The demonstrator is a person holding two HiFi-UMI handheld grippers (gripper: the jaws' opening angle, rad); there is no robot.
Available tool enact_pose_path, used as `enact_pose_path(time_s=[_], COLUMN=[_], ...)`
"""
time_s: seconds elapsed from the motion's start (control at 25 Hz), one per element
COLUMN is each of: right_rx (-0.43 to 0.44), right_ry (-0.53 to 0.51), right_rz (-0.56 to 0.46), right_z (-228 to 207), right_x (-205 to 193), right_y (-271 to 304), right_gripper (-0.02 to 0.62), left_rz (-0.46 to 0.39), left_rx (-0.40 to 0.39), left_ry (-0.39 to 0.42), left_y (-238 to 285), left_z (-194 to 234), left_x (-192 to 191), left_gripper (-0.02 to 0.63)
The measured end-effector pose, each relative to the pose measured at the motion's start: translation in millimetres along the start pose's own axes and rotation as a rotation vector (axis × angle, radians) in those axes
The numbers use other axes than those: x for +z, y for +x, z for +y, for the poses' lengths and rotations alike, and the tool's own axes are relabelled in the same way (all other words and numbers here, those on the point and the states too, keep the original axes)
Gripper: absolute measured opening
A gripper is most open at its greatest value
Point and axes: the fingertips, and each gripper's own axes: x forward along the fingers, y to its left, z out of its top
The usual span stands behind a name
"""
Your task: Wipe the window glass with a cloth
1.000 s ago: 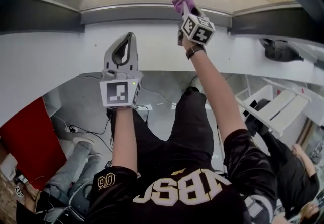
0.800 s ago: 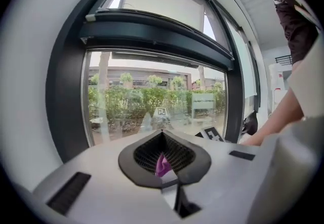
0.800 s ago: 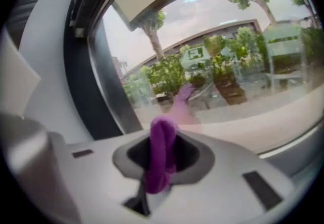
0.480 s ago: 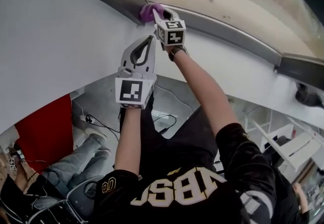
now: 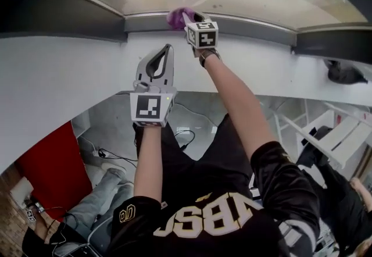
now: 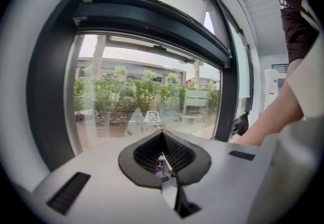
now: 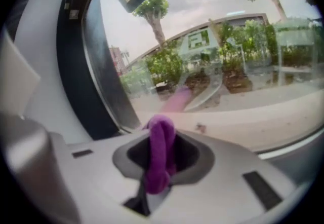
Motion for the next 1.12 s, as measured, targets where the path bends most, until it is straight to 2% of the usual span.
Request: enact_pose_path(time_s=[0.08,0.2,0.36,0.48,0.56,0.68,0.8,0.88,0.96,1.12], right_rx=[-0.059,-0.163,-0.407,-0.522,-0.541,-0.485,-0.365,-0.276,-0.196,-0.106], right_ry=[0.035,0.120,0.342,0.505,0.534,0.508,0.469,0.386,0.299,0.240], right_rz=[-0.014,-0.056,-0.140,-0.219,-0.250,-0.234,-0.229,-0.252,-0.288,-0.334], right_z=[-71,-175,-319,-392,-415,-405,-360,-325,-284,-170], right_x=[-2,-6,-22,-31,-28,-26,-2,31,70,117], right_y=[-48,-117,-215,-266,-285,-300,-319,-354,-397,-472], right_gripper=[0.083,0.083,0.083,0.083,0.083,0.083,0.083,0.083,0.083,0.083], left_rz=[-0.023,-0.045,-0.056,-0.056,-0.062,-0.047,-0.003,0.007,-0.002,-0.009], left_rx=[-0.083,-0.163,-0.263,-0.290,-0.295,-0.252,-0.158,-0.115,-0.090,-0.068], left_ry=[-0.003,-0.013,-0.032,-0.034,-0.023,-0.029,-0.078,-0.093,-0.066,-0.075], left_y=[31,70,107,127,135,135,124,110,91,24], left_z=[-58,-138,-226,-266,-283,-289,-278,-280,-283,-273], left_x=[7,10,6,2,2,-4,9,36,75,150], left_gripper=[0.018,0.017,0.017,0.017,0.017,0.018,0.017,0.017,0.017,0.017])
